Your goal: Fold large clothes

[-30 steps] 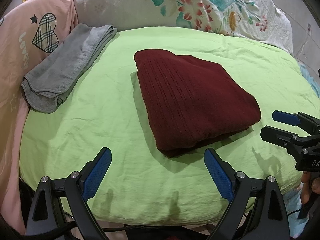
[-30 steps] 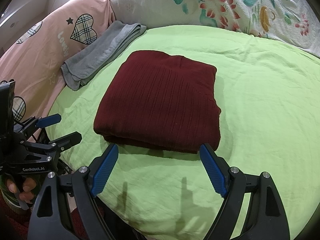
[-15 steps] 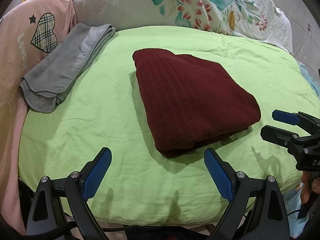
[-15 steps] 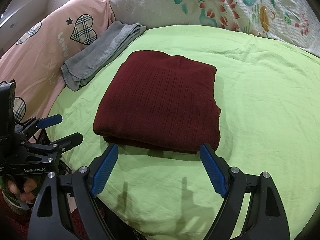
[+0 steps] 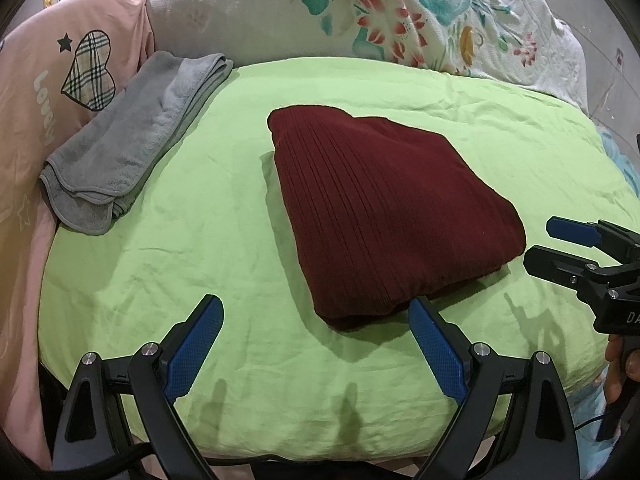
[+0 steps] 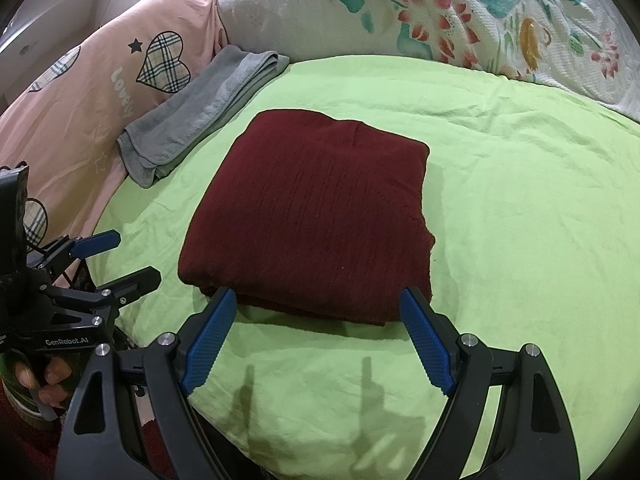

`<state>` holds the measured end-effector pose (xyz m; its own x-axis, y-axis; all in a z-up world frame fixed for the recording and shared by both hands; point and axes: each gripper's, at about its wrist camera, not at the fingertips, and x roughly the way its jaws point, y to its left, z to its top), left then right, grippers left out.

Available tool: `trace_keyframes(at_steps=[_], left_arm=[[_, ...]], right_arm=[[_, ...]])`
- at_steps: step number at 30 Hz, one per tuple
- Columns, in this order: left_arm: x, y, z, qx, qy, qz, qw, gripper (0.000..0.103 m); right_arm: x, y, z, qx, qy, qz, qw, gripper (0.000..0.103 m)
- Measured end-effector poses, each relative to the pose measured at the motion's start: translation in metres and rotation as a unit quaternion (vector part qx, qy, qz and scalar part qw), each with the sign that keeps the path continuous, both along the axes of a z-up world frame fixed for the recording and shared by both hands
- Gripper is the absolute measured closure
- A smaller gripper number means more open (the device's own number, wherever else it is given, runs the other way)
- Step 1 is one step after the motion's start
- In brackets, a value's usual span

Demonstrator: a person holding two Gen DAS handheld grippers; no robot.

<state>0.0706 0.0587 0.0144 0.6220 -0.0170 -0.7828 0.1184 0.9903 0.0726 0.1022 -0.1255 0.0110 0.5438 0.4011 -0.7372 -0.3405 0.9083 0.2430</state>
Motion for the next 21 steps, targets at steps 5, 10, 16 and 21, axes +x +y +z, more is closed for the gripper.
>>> trace_keyframes(at_steps=[5, 10, 16, 21], left_arm=[[0.004, 0.001, 0.0, 0.0, 0.002, 0.001, 1.0, 0.009], [0.009, 0.001, 0.001, -0.002, 0.005, 0.0, 1.0, 0.009], [0.013, 0.003, 0.001, -0.002, 0.008, 0.0, 1.0, 0.009], [0.015, 0.003, 0.001, -0.002, 0.008, 0.0, 1.0, 0.009]], right_arm=[[0.004, -0.003, -0.001, 0.001, 0.001, 0.0, 1.0, 0.019], [0.007, -0.004, -0.001, 0.001, 0.001, 0.001, 1.0, 0.019], [0.011, -0.004, -0.002, 0.003, 0.002, 0.002, 1.0, 0.019], [0.015, -0.005, -0.002, 0.004, 0.002, 0.005, 1.0, 0.019]])
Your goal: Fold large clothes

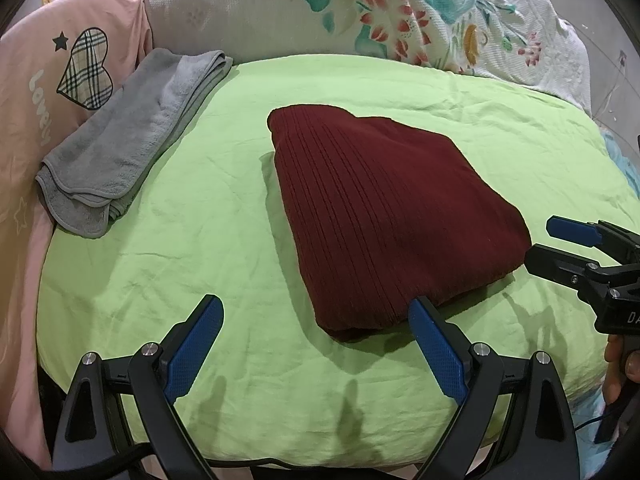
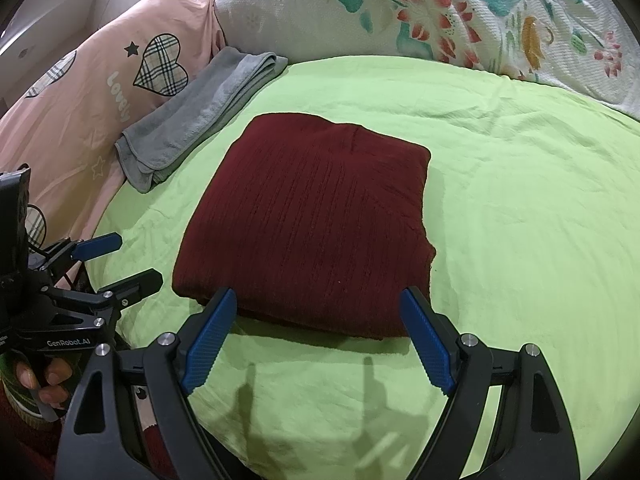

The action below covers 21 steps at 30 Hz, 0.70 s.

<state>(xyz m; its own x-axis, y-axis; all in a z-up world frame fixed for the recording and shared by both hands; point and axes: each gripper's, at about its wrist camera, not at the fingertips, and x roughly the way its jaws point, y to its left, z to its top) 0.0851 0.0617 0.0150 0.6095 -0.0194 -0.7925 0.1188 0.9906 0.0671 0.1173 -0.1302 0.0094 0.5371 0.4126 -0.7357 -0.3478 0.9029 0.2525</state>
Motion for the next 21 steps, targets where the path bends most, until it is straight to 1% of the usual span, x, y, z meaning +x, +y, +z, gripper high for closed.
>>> trace_keyframes(at_steps=[10, 21], left_arm=[[0.007, 0.004, -0.002, -0.006, 0.004, 0.003, 1.0, 0.009], [0.011, -0.001, -0.003, -0.002, 0.01, 0.004, 0.9999, 0.009]], right_arm=[[0.003, 0.001, 0.0, 0.003, 0.0, 0.001, 1.0, 0.019], [0.011, 0.004, -0.004, 0.018, 0.002, 0.007, 1.0, 0.019]])
